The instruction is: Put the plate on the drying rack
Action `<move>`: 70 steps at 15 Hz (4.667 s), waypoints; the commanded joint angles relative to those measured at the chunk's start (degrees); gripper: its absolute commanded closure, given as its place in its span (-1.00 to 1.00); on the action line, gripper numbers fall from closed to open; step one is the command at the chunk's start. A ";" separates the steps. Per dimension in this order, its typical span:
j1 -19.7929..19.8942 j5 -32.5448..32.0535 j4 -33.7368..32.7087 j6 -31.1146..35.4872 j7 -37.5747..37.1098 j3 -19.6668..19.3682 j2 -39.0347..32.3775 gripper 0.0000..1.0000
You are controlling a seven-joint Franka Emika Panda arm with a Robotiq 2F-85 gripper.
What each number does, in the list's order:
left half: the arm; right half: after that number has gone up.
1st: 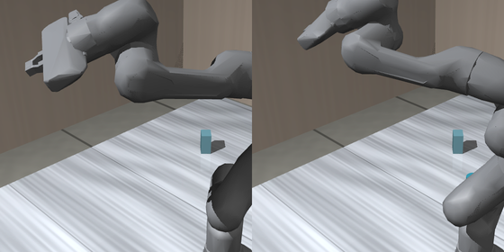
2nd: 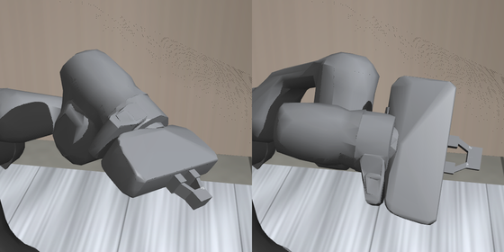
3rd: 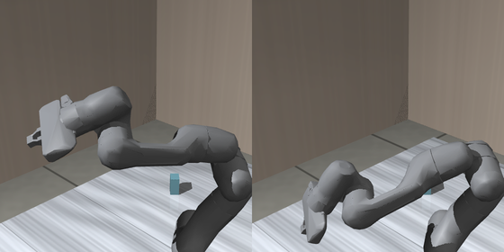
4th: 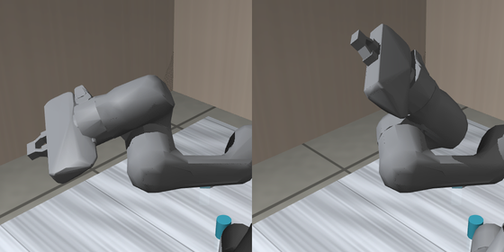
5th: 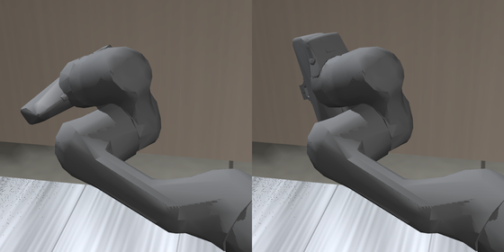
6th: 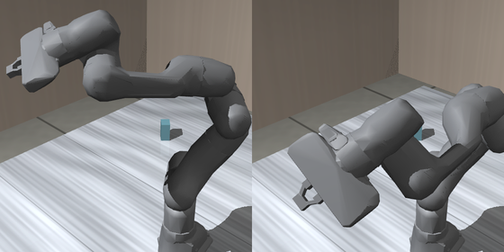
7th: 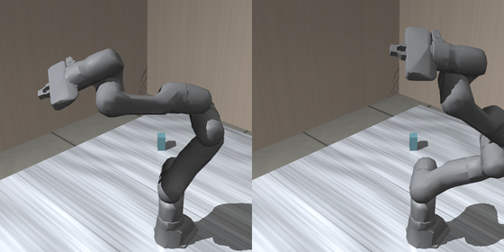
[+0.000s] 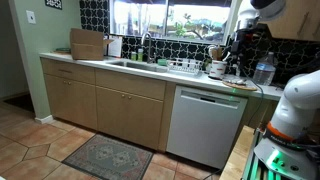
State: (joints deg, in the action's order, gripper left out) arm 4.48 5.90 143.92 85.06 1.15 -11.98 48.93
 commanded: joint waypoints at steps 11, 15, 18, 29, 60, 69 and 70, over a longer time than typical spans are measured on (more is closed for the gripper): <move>1.51 0.65 -0.13 -0.19 0.93 1.03 -0.30 -1.00; 1.91 -0.98 -1.60 0.04 2.03 0.26 -2.84 -1.00; 3.86 -4.60 -4.67 1.35 3.21 -1.21 -7.22 -1.00; 11.09 -19.81 -11.51 21.10 3.72 -4.27 -21.66 -1.00; 18.02 -55.54 -11.15 43.57 -27.48 -5.30 -46.92 -1.00; 17.57 -59.93 -14.66 43.13 -31.37 -6.53 -52.86 -1.00; 17.53 -60.62 -15.05 43.06 -31.73 -6.71 -53.38 -1.00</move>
State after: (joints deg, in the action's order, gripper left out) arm 22.98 -52.02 130.36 127.53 -28.42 -17.22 -1.97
